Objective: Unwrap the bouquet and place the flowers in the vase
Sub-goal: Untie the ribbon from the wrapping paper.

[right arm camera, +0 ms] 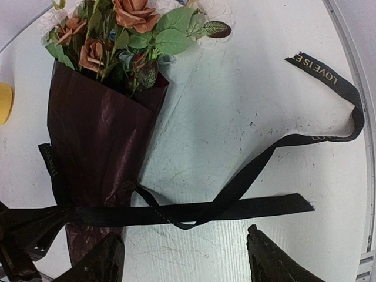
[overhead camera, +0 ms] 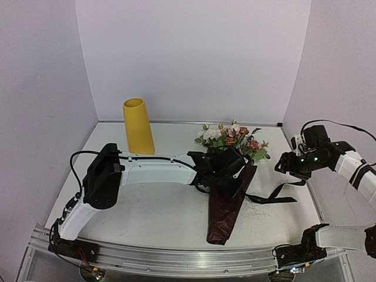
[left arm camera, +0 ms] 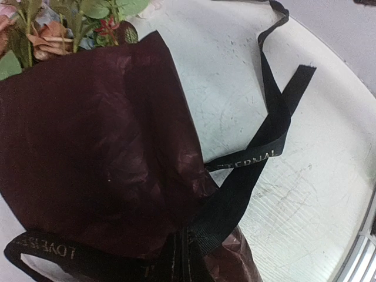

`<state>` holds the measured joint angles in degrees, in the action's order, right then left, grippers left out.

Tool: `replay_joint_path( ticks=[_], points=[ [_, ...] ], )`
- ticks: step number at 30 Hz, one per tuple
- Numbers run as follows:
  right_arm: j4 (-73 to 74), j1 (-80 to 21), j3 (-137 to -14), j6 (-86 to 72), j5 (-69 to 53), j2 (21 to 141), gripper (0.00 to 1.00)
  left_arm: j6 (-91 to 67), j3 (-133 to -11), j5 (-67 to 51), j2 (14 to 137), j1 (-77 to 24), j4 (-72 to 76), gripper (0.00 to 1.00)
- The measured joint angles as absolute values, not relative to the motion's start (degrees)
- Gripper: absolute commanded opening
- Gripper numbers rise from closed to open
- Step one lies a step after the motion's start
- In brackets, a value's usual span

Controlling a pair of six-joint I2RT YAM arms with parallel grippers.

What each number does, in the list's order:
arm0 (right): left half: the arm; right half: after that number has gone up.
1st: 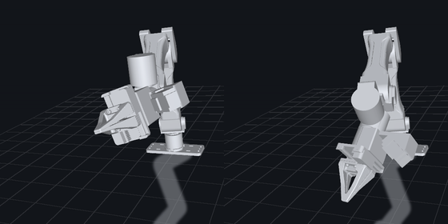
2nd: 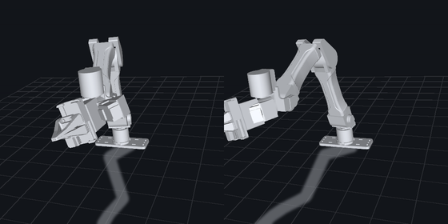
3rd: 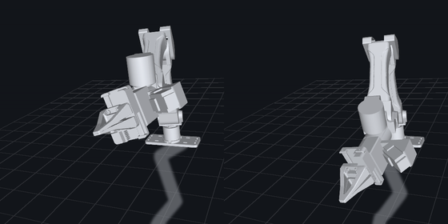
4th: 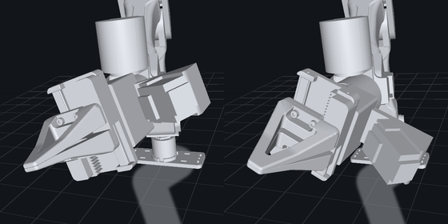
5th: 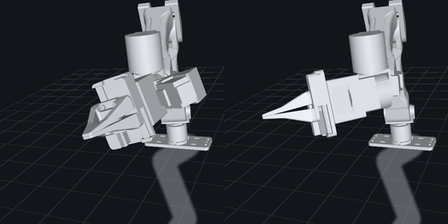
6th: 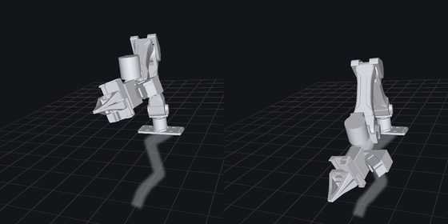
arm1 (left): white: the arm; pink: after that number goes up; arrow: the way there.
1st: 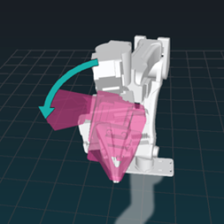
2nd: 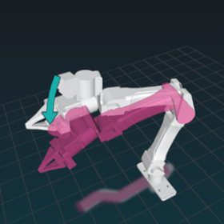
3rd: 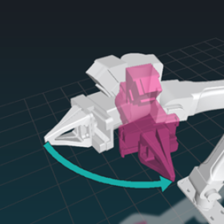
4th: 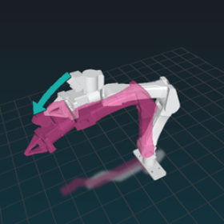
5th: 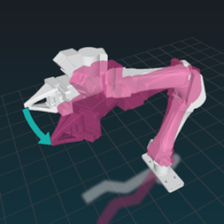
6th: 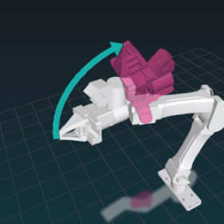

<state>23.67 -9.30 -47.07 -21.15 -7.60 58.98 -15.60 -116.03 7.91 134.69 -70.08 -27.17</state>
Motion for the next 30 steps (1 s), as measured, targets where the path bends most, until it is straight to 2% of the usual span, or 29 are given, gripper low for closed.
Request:
replay_joint_path(
  ticks=[7, 15, 17, 20, 21, 24, 27, 30],
  points=[
    [22.4, -9.3, -47.1, -21.0, -9.3, 60.2, 0.72, -18.1, -108.7, 15.8, 126.4, -70.1, -26.6, 0.0],
    [20.7, -9.3, -47.1, -21.0, -11.7, 63.4, 0.71, -27.5, -88.6, 28.9, 111.9, -67.4, -26.8, 0.0],
    [20.3, -9.3, -47.1, -21.0, -12.5, 63.9, 0.71, -30.8, -83.1, 30.8, 107.6, -65.2, -27.0, 0.03],
    [19.6, -9.3, -47.1, -21.0, -13.5, 64.4, 0.71, -36.0, -77.6, 32.7, 103.0, -62.2, -27.5, 0.25],
    [19.4, -9.3, -47.1, -21.0, -13.8, 64.5, 0.71, -37.4, -76.2, 33.3, 101.8, -61.2, -27.7, 0.38],
    [19.1, -9.3, -47.1, -21.1, -14.4, 64.7, 0.71, -44.3, -72.3, 34.2, 99.2, -59.2, -28.1, 0.63],
    [18.7, -9.3, -47.0, -21.2, -14.8, 64.7, 0.71, -49.6, -70.4, 33.7, 98.7, -58.0, -29.1, 0.76],
    [18.0, -9.3, -46.5, -21.3, -15.3, 64.7, 0.71, -52.0, -70.9, 31.3, 99.6, -57.4, -29.9, 0.79]
  ],
)
